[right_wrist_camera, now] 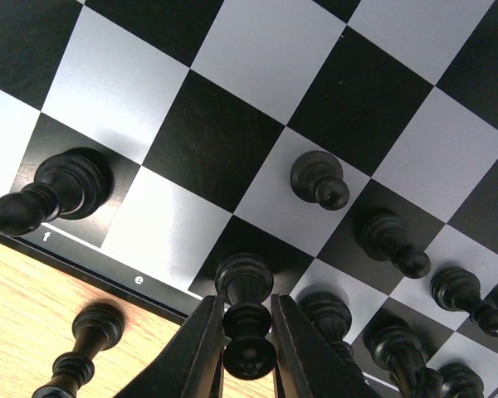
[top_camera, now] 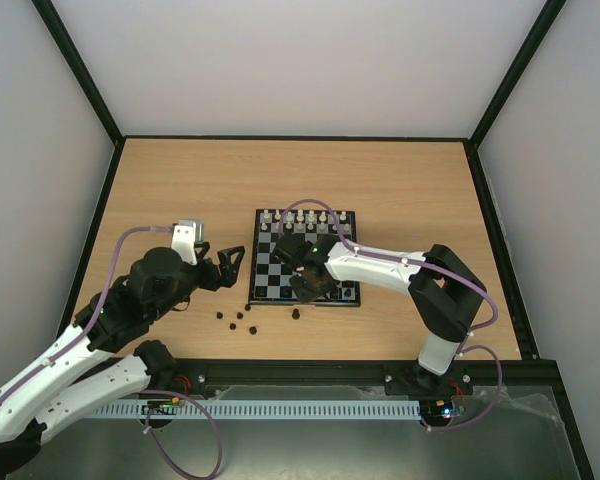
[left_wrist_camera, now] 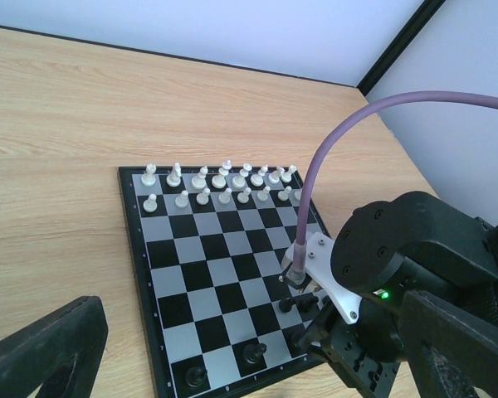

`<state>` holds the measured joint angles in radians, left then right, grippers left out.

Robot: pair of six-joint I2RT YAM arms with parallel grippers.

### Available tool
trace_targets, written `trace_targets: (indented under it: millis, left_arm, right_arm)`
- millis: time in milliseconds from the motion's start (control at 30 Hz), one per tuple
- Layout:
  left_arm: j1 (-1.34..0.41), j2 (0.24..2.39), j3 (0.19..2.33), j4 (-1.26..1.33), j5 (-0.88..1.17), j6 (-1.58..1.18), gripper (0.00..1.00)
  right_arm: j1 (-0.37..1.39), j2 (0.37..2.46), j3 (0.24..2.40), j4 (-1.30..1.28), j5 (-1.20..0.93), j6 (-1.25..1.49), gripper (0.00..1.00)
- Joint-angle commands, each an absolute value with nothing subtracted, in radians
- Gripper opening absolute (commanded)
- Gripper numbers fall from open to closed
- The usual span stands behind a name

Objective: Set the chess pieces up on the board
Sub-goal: Place the chess piece on the chessboard, then pick up the chess piece at the center of the board.

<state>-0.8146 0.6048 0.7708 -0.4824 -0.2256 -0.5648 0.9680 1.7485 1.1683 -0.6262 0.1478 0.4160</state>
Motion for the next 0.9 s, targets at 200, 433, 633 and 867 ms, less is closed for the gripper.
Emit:
trace_targets:
  millis: [200, 433, 633, 867]
  left_arm:
    - [-0.81, 0.605, 0.763, -0.474, -0.232, -0.566, 0.99]
    - [-0.81, 0.608, 0.763, -0.474, -0.231, -0.566, 0.99]
    - [-0.81, 0.607, 0.762, -0.474, -0.232, -0.566, 0.99]
    - [-0.81, 0.607, 0.762, -0.474, -0.233, -0.567, 0.99]
  right_arm:
    - [0.966, 1.709, 1.153, -0.654, 0.173, 0.428, 0.2]
    - [0.966, 1.698, 1.155, -0.656, 0.173, 0.429, 0.21]
    - [0.966, 1.603, 1.171, -0.627, 0.151, 0.423, 0.27]
    - [0.967, 1.516, 1.209, -0.669, 0.121, 0.422, 0.32]
